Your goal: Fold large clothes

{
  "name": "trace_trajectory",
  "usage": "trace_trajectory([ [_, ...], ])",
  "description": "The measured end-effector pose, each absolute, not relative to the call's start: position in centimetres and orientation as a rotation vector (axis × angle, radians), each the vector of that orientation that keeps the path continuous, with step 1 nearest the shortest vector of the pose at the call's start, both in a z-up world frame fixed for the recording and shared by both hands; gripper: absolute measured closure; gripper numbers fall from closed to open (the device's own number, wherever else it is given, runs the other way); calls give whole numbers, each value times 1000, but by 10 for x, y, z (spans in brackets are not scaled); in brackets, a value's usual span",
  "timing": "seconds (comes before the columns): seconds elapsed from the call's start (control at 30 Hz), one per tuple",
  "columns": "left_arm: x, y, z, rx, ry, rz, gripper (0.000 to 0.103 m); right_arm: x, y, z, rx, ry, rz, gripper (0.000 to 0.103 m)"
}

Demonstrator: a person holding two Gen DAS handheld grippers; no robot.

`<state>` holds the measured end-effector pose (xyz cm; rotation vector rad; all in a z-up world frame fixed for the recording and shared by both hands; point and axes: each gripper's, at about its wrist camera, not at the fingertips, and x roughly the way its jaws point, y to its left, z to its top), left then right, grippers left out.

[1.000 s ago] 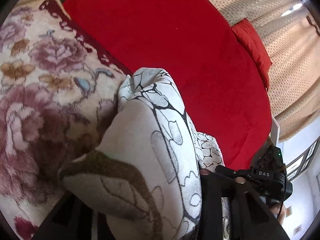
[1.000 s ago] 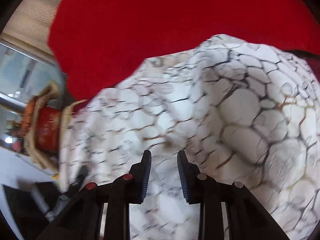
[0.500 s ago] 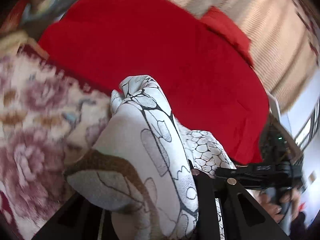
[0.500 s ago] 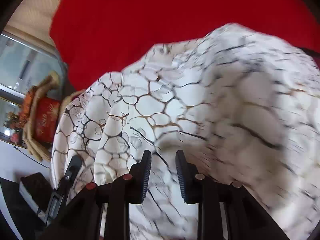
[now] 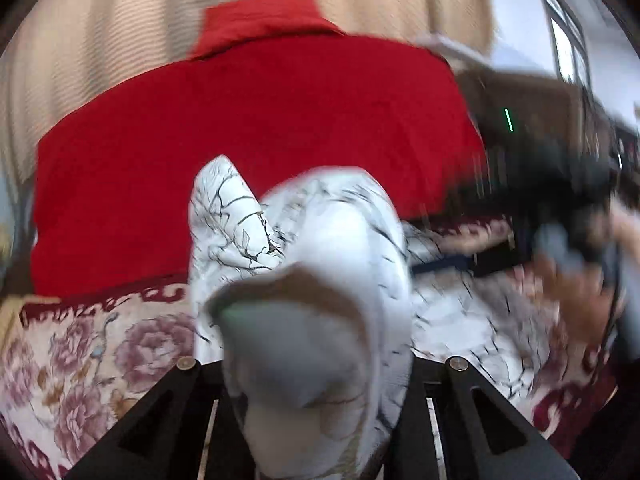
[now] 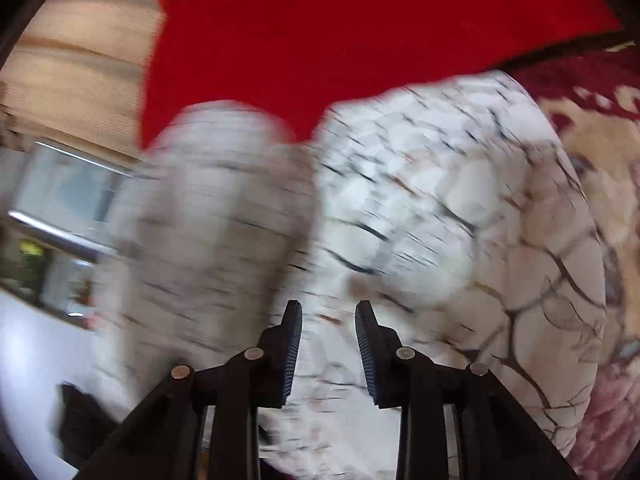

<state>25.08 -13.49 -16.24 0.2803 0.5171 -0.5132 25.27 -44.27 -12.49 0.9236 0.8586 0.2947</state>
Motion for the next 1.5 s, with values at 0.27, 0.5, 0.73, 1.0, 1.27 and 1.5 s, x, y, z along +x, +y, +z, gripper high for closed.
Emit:
trace_trajectory([
  [0.27, 241, -149, -179, 404, 508, -522, 85, 290, -446, -121, 998, 859, 349, 4],
  [0.5, 239, -147, -182, 410, 497, -545, 85, 376, -362, -92, 664, 997, 406, 4],
  [0.73, 231, -144, -172, 348, 512, -579, 86, 415, -312, -103, 413, 1089, 294, 83],
  [1.0, 199, -184, -133, 392, 426, -657, 86, 341, -354, -48, 392, 845, 277, 89],
  [1.27, 184, -291, -123, 505, 340, -808, 87, 286, -465, -35, 464, 717, 196, 89],
  [1.5, 185, -325, -164, 566, 529, -838, 87, 294, -517, -124, 585, 862, 165, 89],
])
